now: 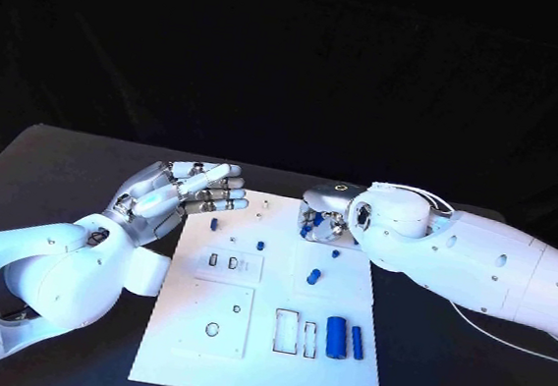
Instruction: Assemble the parts on the task board
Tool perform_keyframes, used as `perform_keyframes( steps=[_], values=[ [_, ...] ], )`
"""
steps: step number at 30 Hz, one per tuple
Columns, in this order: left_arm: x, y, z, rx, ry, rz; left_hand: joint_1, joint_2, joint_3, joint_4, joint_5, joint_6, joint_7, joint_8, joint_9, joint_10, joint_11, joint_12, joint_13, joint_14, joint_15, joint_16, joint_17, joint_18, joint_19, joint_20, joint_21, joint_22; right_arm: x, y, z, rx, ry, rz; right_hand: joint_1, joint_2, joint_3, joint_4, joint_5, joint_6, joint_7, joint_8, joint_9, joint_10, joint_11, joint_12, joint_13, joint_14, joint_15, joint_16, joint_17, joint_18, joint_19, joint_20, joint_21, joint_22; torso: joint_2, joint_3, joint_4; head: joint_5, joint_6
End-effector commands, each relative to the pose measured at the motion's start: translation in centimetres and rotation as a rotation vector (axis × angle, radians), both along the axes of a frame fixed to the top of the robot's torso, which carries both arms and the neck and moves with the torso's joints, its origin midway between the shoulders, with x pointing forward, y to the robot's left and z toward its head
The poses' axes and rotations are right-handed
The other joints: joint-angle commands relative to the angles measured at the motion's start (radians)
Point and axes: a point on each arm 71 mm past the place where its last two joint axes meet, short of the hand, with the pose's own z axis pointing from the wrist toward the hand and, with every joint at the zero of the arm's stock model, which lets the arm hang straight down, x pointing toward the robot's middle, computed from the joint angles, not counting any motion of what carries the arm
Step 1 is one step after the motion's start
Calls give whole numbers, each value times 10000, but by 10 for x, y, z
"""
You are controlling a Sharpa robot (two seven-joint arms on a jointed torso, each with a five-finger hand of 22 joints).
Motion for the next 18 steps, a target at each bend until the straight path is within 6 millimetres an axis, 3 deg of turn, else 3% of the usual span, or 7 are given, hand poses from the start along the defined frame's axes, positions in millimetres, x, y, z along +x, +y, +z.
perform_keyframes(
  steps=[1,7,12,18],
  values=[
    [-1,-2,1,-123,-29,-208,17,116,0,-55,49,8,183,-11,13,15,-20,3,-9,68,-28,20,-15,123,71,-3,5,-6,0,1,-2,-166,-10,15,-9,128,91,44,56,117,-3,30,19,125,12,59,-5,49,92,54,6,-147,-39,27,73,18,13,-7,-4,5,-19],
    [0,-2,1,-108,-19,-192,18,119,2,-57,49,10,184,-10,13,17,-21,3,-9,71,-29,20,-20,123,70,-3,4,-6,1,1,-1,-94,-100,-22,39,212,274,110,74,248,20,45,42,258,-24,63,-7,53,73,114,44,-149,-26,22,111,67,2,-10,0,2,-46],
    [0,-2,1,-100,-12,-184,21,122,5,-60,50,12,184,-9,14,20,-21,5,-9,76,-29,21,-27,122,68,-3,1,-7,1,2,5,524,-788,26,425,483,937,-7,-187,517,108,99,112,644,-105,116,5,41,-12,163,41,-159,-11,-49,179,149,-2,-9,-6,12,-47],
    [1,-1,1,-88,-4,-168,29,130,13,-67,50,15,185,-8,15,24,-21,6,-9,84,-29,22,-41,121,64,-4,-5,-9,-3,5,14,1393,-1597,122,410,349,1387,-50,-191,588,152,57,150,764,-96,17,-2,19,5,165,-5,-158,-46,-61,207,159,1,-16,8,30,0]
  ],
)
